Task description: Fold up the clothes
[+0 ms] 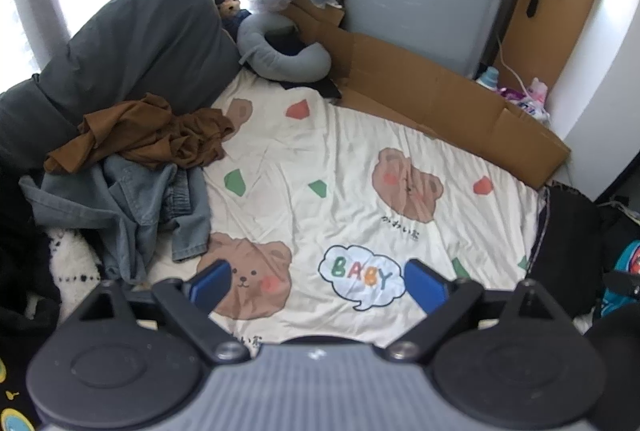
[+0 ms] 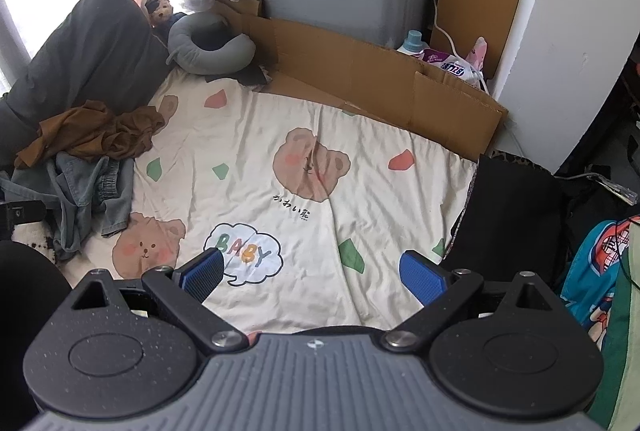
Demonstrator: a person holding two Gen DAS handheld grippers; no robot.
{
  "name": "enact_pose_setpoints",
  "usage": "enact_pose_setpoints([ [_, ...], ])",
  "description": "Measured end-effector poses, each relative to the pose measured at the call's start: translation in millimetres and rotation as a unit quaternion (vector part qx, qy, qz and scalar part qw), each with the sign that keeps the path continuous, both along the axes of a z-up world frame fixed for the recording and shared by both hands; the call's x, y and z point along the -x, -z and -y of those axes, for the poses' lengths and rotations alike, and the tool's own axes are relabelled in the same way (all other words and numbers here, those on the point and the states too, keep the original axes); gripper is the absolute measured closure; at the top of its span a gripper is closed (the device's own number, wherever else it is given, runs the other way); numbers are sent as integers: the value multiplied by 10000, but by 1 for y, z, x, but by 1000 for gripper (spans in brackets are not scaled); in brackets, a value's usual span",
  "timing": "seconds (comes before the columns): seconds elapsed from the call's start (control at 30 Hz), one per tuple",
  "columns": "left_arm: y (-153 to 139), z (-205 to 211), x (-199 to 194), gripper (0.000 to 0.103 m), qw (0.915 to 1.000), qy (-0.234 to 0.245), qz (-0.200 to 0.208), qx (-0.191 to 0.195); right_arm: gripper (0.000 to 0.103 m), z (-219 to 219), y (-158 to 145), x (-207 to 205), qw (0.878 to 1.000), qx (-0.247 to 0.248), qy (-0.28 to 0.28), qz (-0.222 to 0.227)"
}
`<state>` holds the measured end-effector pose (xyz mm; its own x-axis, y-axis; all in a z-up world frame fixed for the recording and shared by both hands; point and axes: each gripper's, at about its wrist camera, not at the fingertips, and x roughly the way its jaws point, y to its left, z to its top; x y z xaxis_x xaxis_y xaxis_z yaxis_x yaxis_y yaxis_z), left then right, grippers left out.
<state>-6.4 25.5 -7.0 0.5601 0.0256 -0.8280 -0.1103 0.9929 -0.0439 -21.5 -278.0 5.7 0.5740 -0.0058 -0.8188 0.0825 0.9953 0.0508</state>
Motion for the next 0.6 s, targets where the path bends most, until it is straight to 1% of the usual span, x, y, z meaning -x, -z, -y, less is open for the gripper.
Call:
enact_pose_setpoints([
  [0.23,0,-2,-3,9,9999,-27,-89,82,5,1,1,-2,10000,-8,78,-35],
  [0.33,-3,-3,-1,9,9998,-215,-7,44,5,1,0,-3,9999,-30,115,-68],
  [0.43,-6,-4,-1,8,9996,-280,-3,55,5,3,-1,-2,9997,-99,188,-85],
  [0.6,-12,-9,-2,7,9990,-394,-64,186,5,5,-3,0,9996,-126,242,-93],
])
